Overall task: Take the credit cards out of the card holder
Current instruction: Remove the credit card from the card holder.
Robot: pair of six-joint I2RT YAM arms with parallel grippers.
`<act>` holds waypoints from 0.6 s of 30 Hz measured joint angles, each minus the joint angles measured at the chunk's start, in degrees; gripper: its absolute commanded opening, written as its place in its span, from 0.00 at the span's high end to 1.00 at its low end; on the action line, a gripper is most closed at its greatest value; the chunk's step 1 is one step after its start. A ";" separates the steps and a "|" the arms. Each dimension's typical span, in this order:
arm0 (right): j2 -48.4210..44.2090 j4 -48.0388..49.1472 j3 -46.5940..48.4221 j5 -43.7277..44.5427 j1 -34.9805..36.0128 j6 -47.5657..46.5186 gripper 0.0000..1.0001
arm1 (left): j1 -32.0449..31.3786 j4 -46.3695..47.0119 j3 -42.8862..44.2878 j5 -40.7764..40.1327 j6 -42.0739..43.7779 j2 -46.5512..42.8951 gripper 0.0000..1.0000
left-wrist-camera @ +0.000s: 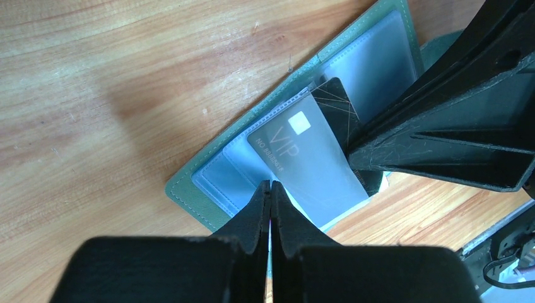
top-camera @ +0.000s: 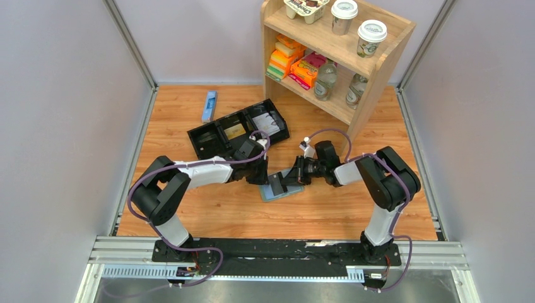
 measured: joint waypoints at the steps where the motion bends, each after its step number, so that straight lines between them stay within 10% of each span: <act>1: -0.13 -0.15 0.00 0.07 0.00 -0.11 1.00 | 0.00 0.02 -0.04 0.00 0.00 -0.02 1.00; 12: -15.82 -16.20 0.02 9.29 -1.22 -7.15 1.00 | 0.00 0.68 -1.92 -0.70 0.07 -1.84 0.97; 18: -24.76 -28.61 1.68 15.76 -1.36 -12.61 1.00 | 0.00 -2.21 -4.72 -2.29 1.18 -6.86 0.63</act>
